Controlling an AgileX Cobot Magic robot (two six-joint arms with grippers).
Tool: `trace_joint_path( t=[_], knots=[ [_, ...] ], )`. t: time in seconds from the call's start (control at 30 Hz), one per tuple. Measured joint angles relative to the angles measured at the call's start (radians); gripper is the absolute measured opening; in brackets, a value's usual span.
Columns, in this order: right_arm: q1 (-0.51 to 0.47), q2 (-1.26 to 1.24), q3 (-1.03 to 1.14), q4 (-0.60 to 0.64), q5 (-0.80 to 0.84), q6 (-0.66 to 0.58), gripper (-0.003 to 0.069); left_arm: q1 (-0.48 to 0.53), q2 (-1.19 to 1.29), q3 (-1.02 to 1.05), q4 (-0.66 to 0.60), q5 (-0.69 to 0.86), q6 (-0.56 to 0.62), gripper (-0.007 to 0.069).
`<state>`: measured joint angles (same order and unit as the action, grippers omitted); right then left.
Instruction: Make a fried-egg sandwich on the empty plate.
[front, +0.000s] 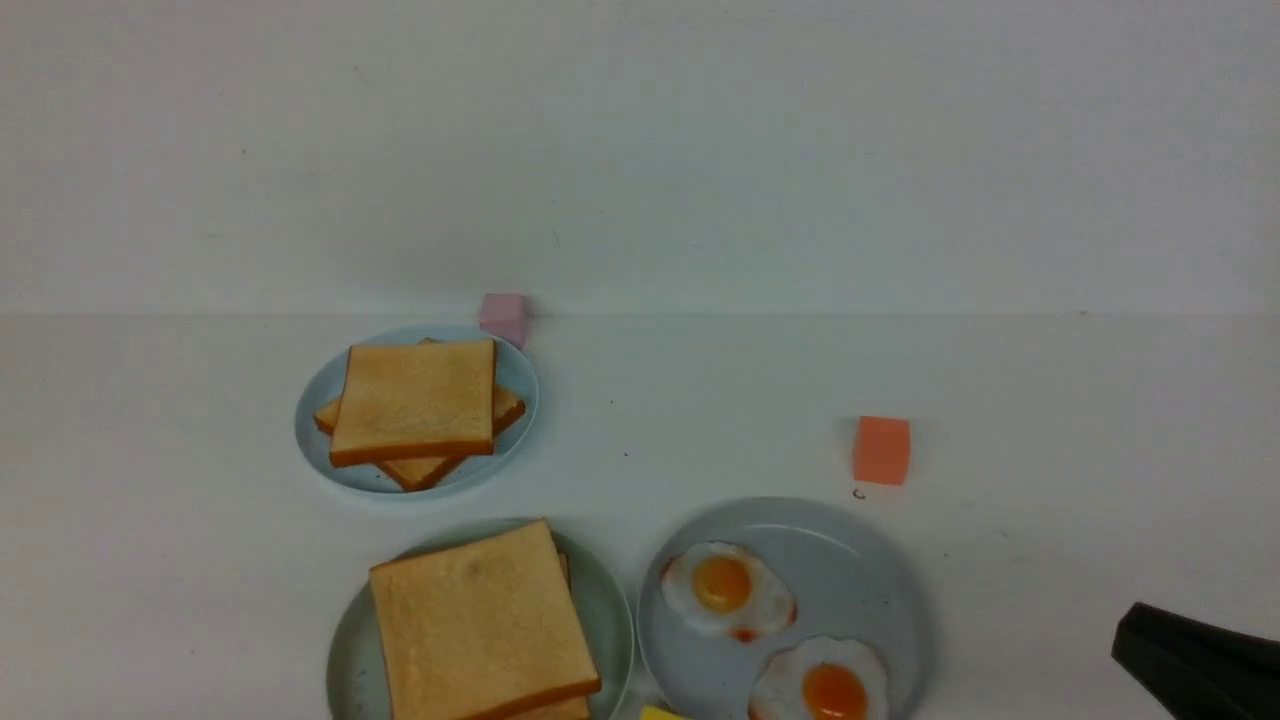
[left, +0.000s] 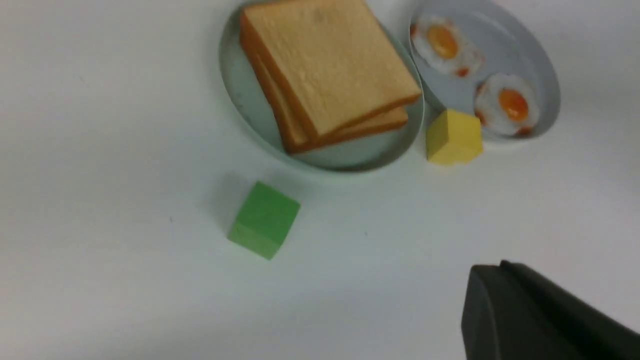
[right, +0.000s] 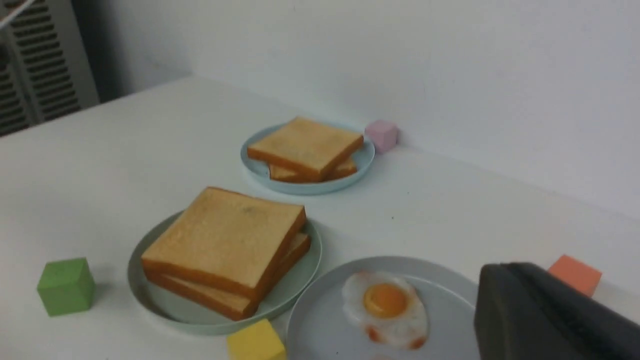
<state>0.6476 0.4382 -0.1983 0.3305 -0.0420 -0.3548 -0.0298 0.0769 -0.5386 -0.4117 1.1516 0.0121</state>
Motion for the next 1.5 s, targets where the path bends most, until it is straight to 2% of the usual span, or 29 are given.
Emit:
trace_joint_path(
  t=[0.53,0.67,0.7,0.77,0.9,0.97,1.07,1.5],
  knots=[
    [0.0,0.0,0.001,0.003,-0.001,-0.01,0.0003,0.0,-0.031,0.001,0.027,-0.04,-0.012,-0.0013],
    [0.0,0.0,0.001,0.003,-0.002,-0.012,0.0006,0.0,-0.031,0.025,0.103,-0.149,0.004,-0.0013],
    [0.0,0.0,0.001,0.003,-0.002,-0.012,0.0008,0.0,-0.031,0.055,0.143,-0.225,0.007,-0.0013],
    [0.0,0.0,0.001,0.003,-0.003,-0.012,0.001,0.0,-0.034,0.127,0.234,-0.365,-0.041,-0.0013],
    [0.0,0.0,0.001,0.003,-0.003,-0.013,0.0015,0.0,-0.086,0.378,0.508,-0.622,-0.365,-0.0013],
    [0.0,-0.001,0.001,0.003,-0.003,-0.013,0.0017,0.0,-0.089,0.473,0.555,-0.659,-0.426,-0.0013],
    [0.0,-0.001,0.003,0.003,-0.004,-0.013,0.0021,0.004,-0.089,0.554,0.579,-0.69,-0.465,-0.0013],
    [0.0,-0.001,0.004,0.003,-0.004,-0.014,0.004,0.008,-0.089,0.567,0.543,-0.756,-0.444,-0.0013]
  ],
)
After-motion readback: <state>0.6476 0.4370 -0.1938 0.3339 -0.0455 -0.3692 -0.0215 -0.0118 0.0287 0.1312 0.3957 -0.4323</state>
